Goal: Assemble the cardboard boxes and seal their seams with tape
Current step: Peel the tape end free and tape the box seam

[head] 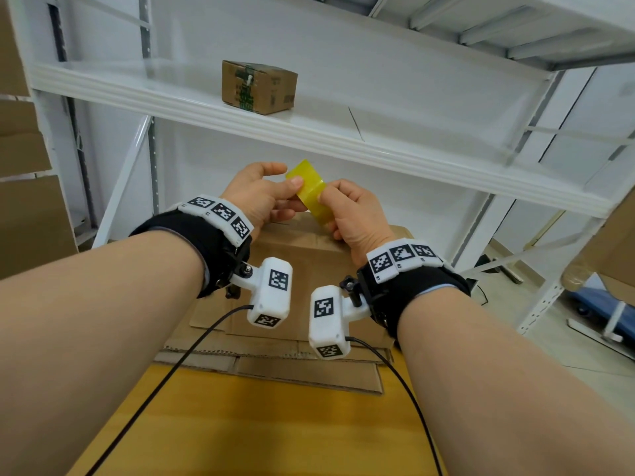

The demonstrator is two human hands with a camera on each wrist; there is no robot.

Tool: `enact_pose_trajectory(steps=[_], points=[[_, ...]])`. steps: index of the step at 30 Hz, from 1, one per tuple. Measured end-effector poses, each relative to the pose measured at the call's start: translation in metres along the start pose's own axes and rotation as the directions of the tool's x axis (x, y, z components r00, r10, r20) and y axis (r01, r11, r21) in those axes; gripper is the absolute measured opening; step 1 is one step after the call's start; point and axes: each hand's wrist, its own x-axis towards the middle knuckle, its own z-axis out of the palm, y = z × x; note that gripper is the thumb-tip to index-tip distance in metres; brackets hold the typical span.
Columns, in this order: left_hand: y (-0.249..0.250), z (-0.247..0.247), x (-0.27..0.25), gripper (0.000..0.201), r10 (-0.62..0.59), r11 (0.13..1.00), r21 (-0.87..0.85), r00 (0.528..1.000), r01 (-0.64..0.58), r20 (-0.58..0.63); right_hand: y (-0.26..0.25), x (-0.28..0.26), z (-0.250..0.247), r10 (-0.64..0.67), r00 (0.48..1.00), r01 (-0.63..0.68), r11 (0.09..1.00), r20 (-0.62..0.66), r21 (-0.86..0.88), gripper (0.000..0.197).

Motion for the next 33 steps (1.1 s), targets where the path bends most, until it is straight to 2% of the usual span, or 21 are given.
enact_pose_trajectory(steps=[7,13,25,28,30,33], points=[[-0.0006,-0.0008,0.0019,0.043,-0.001,1.000,-0.026,1.000,0.001,-0.013,-0.0005,-0.0003,-0.0001,0.002,1.000,-0.002,1.000,0.022,0.017,0.012],[-0.0005,-0.0008,0.0015,0.041,0.004,1.000,-0.027,1.000,-0.005,-0.003,0.0007,-0.0005,0.0020,-0.017,1.000,0.018,0.999,-0.021,0.037,0.025],[-0.0016,-0.0029,0.0040,0.037,-0.008,1.000,-0.014,1.000,0.008,-0.002,0.0029,0.0046,0.0025,-0.048,0.997,0.048,0.999,-0.056,0.003,0.032],[-0.0015,-0.0030,0.0043,0.038,-0.014,1.000,-0.020,1.000,0.014,-0.003,0.0024,0.0053,0.0004,-0.014,1.000,0.014,1.000,-0.027,0.022,0.033],[-0.0015,-0.0027,0.0049,0.038,-0.014,1.000,-0.022,1.000,0.014,-0.004,0.0025,0.0044,-0.0022,0.023,1.000,-0.024,0.998,0.010,0.060,0.029],[-0.0024,-0.0019,0.0055,0.040,-0.009,1.000,-0.012,1.000,0.009,-0.011,0.0048,0.0036,-0.0035,-0.005,0.999,0.002,0.996,0.036,0.085,0.013]])
